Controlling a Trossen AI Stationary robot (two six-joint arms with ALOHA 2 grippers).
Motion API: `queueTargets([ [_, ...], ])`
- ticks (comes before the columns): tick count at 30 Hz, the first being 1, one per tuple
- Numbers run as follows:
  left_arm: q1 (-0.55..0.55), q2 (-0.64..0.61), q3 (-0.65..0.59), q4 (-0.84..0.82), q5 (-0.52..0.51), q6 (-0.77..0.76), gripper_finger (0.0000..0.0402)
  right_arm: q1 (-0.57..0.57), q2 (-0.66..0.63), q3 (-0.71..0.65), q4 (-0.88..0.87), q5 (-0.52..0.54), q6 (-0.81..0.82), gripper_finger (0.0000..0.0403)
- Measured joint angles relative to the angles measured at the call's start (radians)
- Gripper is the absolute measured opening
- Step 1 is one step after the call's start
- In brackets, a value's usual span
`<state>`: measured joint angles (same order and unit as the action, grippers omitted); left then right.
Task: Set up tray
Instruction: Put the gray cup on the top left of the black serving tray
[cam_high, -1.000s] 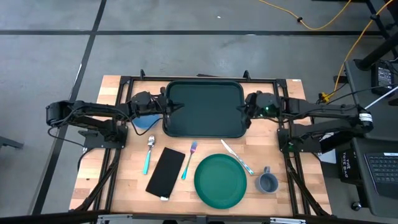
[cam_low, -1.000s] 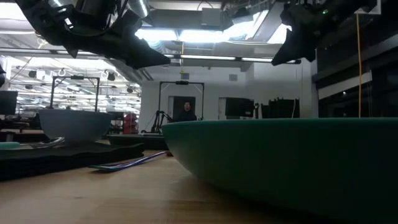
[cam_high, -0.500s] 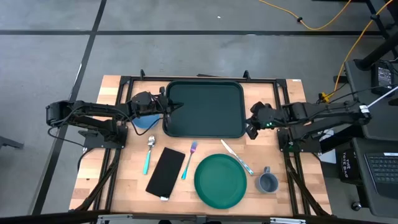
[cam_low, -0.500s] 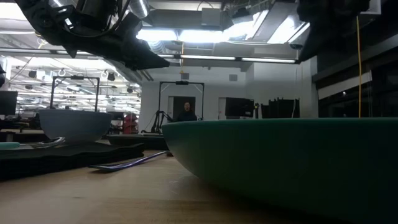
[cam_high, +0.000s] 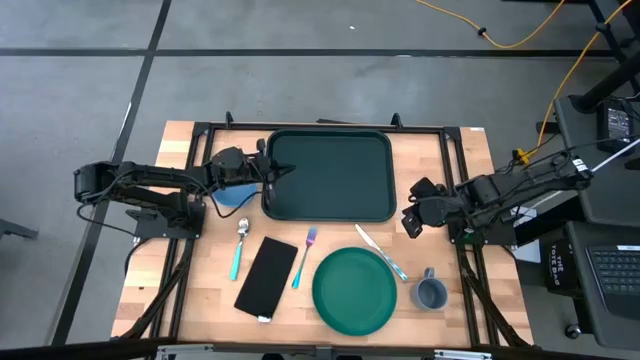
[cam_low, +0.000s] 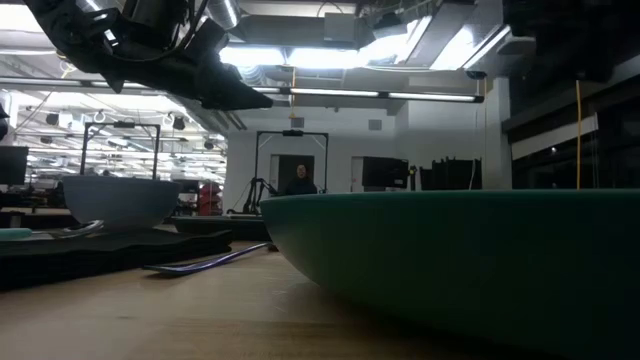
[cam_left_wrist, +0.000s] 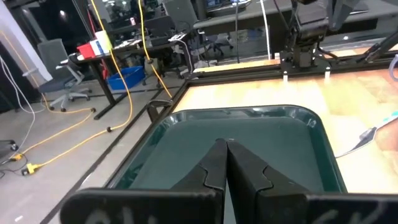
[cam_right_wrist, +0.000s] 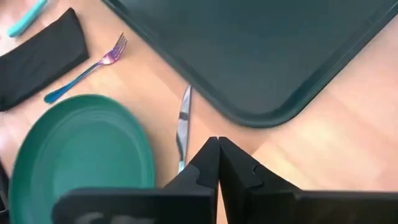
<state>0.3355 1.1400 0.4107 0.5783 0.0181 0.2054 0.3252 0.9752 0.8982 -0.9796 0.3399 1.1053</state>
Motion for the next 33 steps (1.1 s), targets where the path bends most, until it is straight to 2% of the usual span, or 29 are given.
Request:
queueTargets([
  [11, 0.0, 0.0, 0.0, 0.011, -0.002, 0.052, 0.0004, 0.104, 0.061, 0.011, -0.061, -0.08, 0.289, 0.0004],
  [23, 0.0, 0.0, 0.0, 0.033, -0.004, 0.052, 0.0004, 0.201, 0.282, 0.244, -0.292, -0.237, 0.641, 0.0004],
  [28, 0.0, 0.0, 0.0, 0.033, -0.004, 0.052, 0.0004, 0.258, 0.326, 0.321, -0.387, -0.285, 0.809, 0.0007],
  [33, 0.0, 0.0, 0.0, 0.033, -0.004, 0.052, 0.0004, 0.323, 0.33, 0.332, -0.403, -0.293, 0.932, 0.0008],
])
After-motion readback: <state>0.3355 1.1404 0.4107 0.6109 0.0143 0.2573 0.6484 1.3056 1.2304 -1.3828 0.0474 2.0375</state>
